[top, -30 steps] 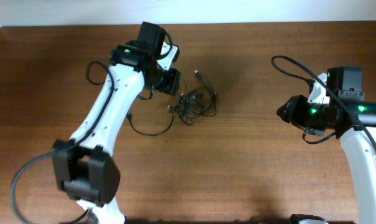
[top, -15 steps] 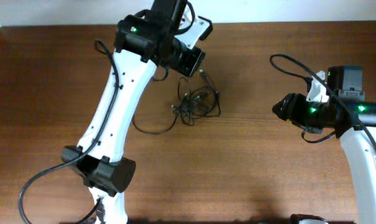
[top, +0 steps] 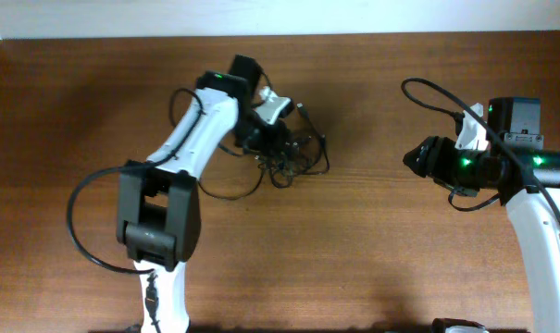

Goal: Untangle cables

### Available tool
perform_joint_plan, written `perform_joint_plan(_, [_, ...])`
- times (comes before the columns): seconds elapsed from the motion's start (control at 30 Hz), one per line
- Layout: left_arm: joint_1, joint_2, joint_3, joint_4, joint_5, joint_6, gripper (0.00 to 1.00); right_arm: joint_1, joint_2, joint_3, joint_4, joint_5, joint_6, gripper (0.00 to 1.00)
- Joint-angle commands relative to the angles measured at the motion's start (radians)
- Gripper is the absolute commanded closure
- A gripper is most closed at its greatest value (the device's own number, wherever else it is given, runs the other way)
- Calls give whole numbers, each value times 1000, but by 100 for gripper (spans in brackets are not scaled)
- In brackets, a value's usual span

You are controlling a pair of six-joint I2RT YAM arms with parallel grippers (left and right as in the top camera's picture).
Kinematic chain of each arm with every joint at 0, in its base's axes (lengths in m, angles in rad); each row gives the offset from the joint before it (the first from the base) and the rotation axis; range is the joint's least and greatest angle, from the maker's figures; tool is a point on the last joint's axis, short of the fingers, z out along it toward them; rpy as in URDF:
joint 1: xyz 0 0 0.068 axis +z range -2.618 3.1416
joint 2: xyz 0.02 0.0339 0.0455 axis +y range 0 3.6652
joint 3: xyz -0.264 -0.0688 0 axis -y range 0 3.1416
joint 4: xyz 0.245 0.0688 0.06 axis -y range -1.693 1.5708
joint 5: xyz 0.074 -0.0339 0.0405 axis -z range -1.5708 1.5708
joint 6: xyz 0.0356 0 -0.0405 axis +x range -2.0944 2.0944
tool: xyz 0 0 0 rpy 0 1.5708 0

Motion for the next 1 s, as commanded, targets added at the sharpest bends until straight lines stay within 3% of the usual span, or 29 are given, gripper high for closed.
perform_joint_plan(0.0, [-80,1,-11,77,-37,15,39,-6,0,15,0,-8,-11,38])
perform_joint_plan(0.07, [-133,22,-11,93,-259,-58,41,-6,0,15,-8,-8,-11,38])
perform_joint_plan(0.13, [-166,53,-11,87,-308,-68,52,-6,0,14,-11,-8,-11,38])
perform_joint_plan(0.2, [-166,58,-11,84,-308,-68,73,-6,0,14,-11,-8,-11,38])
perform_joint_plan(0.23, [-166,57,-10,83,-308,-68,99,-6,0,14,-11,-8,-11,38])
perform_joint_plan(0.33, [-121,47,132,-57,-307,-126,100,-6,0,14,-11,-9,-11,38])
perform_joint_plan(0.37, [-65,42,354,-265,-307,-128,100,-6,0,15,20,-95,-11,38])
perform_joint_plan(0.43, [-42,42,610,-446,-306,-128,100,9,0,15,151,-310,-10,38])
perform_joint_plan(0.57, [-48,42,722,-483,-296,-160,100,189,0,15,453,-333,162,37])
perform_joint_plan(0.67, [-53,43,722,-462,-296,-200,100,400,18,15,593,-16,307,34])
perform_joint_plan(0.73, [-53,43,722,-455,-280,-200,100,471,76,15,651,31,357,34])
perform_joint_plan(0.83, [-53,43,722,-447,-281,-200,100,525,201,15,780,23,460,51])
perform_joint_plan(0.93, [-52,43,722,-445,-280,-198,100,508,242,15,787,58,473,87])
perform_joint_plan(0.97, [-52,42,723,-450,-257,-139,100,488,241,15,791,61,473,96])
